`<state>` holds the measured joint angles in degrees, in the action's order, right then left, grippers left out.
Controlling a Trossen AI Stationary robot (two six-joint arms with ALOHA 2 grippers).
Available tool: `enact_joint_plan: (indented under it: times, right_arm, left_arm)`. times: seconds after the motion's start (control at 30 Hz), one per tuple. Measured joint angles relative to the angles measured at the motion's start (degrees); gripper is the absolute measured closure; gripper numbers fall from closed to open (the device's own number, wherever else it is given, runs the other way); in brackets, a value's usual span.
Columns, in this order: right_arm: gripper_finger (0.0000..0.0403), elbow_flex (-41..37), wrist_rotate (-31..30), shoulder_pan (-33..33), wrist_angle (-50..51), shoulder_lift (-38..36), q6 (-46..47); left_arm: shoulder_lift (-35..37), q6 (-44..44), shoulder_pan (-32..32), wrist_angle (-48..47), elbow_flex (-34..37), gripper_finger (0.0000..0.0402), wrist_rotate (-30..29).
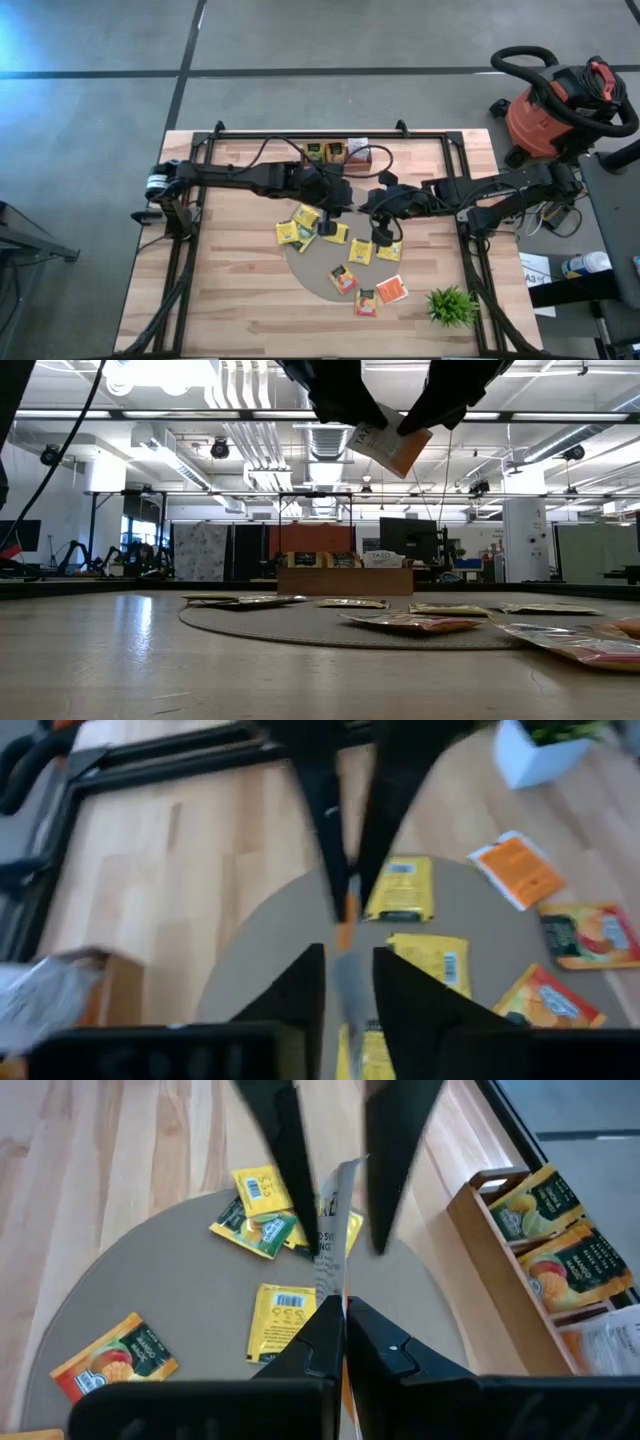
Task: Pick & Place Tea
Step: Put the top white tea bag into the right compartment of the wooden organizer
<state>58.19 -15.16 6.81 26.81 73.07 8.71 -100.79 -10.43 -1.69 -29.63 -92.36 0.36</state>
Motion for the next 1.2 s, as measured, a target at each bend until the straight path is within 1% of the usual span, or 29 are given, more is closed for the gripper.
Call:
enact_joint_plan:
  times: [0.1, 0.17, 0.27, 0.37, 0.47, 0.53, 0.63, 0.73, 0.83, 0.9, 1.0, 1.2]
  right_arm:
    - [0.0394, -0.32, -0.57, 0.00, 0.26, -0.28, 1.36]
    - [0.0394, -0.50, -1.53, 0.02, 0.22, -0.87, 2.10]
    - [0.0394, -0.94, -1.84, 0.04, 0.23, -1.90, 3.83]
    - [0.0394, -1.83, -3.88, 0.09, -0.28, -3.52, 4.81]
    - [0.0394, -3.65, -6.14, 0.13, -3.97, -5.90, 6.05]
    - [0.0394, -5.82, -6.88, 0.13, -10.20, -7.68, 7.28]
    - [0.0394, -10.10, -8.48, 0.15, -21.16, -9.76, 8.80]
    - [0.0394, -14.91, -9.62, 0.07, -31.37, -10.79, 10.86]
    - [0.0394, -18.07, -10.39, 0.04, -39.54, -10.77, 12.62]
    - [0.0394, -18.97, -10.51, 0.04, -43.79, -10.00, 14.01]
    - [0.0394, -19.42, -10.46, 0.04, -46.72, -8.77, 14.21]
    - [0.0394, -18.37, -9.85, 0.04, -48.71, -7.32, 14.24]
  left_arm:
    - [1.06, 2.70, 0.00, -2.16, 0.00, 0.0291, -4.06]
    - [2.25, 4.02, 0.00, -5.21, 0.00, 0.0282, -6.49]
    - [4.68, 6.59, -0.46, -7.53, 1.06, 0.0277, -7.45]
    - [8.13, 9.76, -0.90, -5.92, 4.06, 0.0276, -7.49]
    - [12.28, 14.02, -1.26, 1.48, 10.49, 0.0276, -7.53]
    - [15.25, 17.58, -1.31, 8.78, 16.44, 0.0276, -7.48]
    - [19.70, 23.71, -1.29, 25.12, 26.32, 0.0276, -6.88]
    - [22.68, 29.26, -1.29, 42.14, 34.91, 0.0276, -6.71]
    - [23.25, 34.33, -1.29, 52.89, 40.24, 0.0276, -6.25]
    - [23.03, 36.88, -1.29, 55.08, 41.62, 0.0276, -5.59]
    - [21.65, 39.02, -1.26, 55.85, 41.91, 0.0276, -4.56]
    - [18.74, 39.89, -1.22, 56.09, 39.54, 0.0276, -4.10]
